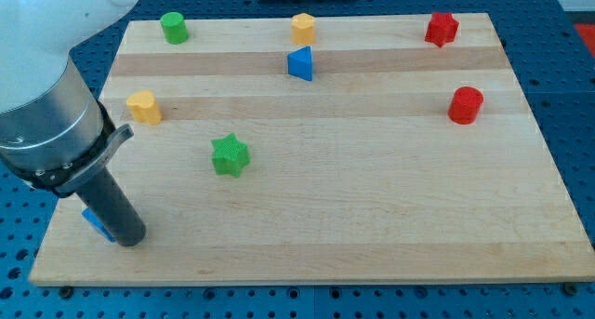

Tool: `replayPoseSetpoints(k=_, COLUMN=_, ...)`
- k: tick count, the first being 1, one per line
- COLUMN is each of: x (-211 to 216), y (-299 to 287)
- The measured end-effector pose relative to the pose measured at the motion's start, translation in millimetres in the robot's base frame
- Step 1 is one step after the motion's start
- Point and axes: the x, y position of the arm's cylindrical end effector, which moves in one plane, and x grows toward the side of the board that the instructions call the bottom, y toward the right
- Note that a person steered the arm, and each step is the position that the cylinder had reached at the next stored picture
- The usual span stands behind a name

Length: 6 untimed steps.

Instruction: Place your arm left to the triangle

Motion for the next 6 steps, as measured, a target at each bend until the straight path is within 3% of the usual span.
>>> replayPoseSetpoints(k=2, x=0, y=23)
replayPoseSetpoints(k=4, x=-5, y=159)
replayPoseSetpoints(k=6, x=-76, y=203)
